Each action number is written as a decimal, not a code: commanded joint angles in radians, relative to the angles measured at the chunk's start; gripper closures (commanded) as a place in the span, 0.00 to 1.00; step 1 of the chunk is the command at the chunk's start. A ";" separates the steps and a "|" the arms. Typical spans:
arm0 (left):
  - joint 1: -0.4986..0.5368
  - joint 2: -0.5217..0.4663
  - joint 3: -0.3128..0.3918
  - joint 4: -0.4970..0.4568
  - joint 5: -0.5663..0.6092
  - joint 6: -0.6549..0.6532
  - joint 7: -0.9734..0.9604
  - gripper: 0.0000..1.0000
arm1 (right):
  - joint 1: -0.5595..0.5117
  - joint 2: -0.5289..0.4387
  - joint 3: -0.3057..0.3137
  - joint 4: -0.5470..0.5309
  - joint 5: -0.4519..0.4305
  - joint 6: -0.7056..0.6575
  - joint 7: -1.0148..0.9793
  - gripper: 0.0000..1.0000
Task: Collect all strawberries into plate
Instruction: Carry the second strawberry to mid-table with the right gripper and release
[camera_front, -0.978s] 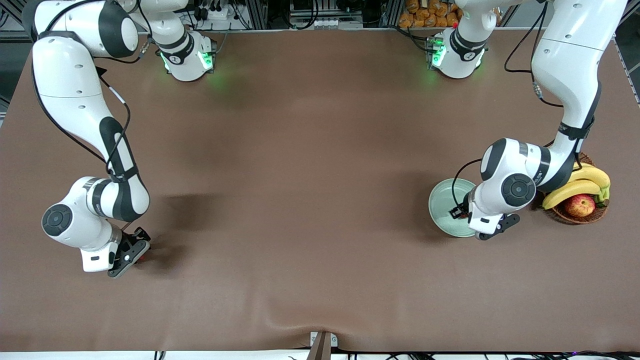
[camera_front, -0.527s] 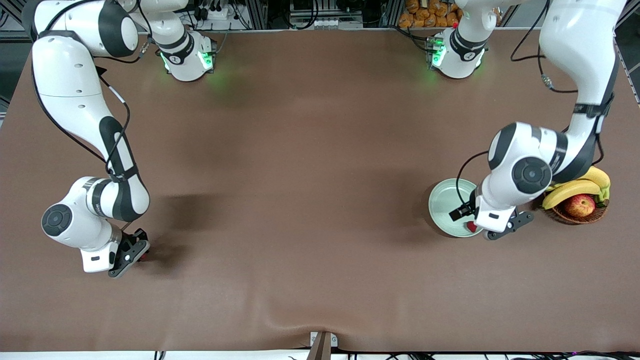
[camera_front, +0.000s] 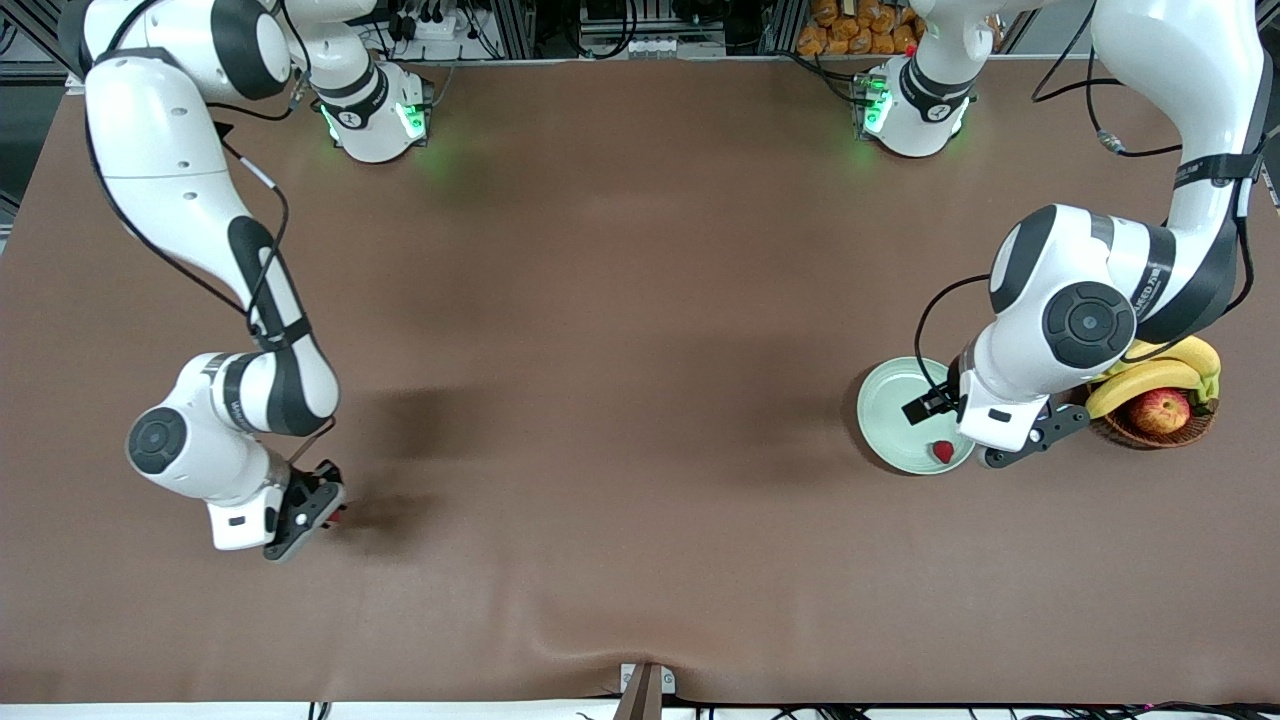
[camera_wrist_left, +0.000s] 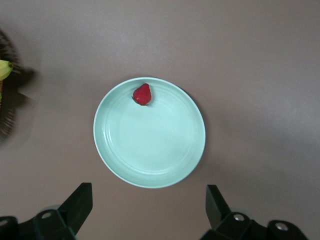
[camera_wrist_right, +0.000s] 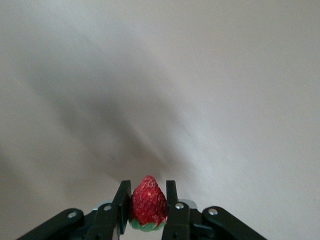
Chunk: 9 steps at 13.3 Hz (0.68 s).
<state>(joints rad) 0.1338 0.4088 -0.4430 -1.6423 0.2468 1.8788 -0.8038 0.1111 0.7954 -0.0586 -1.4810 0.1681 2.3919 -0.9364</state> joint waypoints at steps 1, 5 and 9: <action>0.009 0.004 -0.039 0.053 -0.023 -0.064 0.014 0.00 | 0.103 -0.045 -0.001 -0.016 0.010 -0.023 0.199 1.00; 0.003 -0.005 -0.069 0.058 -0.023 -0.075 0.009 0.00 | 0.284 -0.033 -0.007 0.030 -0.002 -0.019 0.554 1.00; -0.005 -0.001 -0.089 0.058 -0.023 -0.072 0.006 0.00 | 0.424 -0.015 -0.010 0.057 -0.006 -0.004 0.845 1.00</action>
<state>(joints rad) 0.1240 0.4088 -0.5132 -1.5954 0.2393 1.8276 -0.8038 0.4941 0.7655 -0.0547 -1.4521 0.1673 2.3887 -0.1986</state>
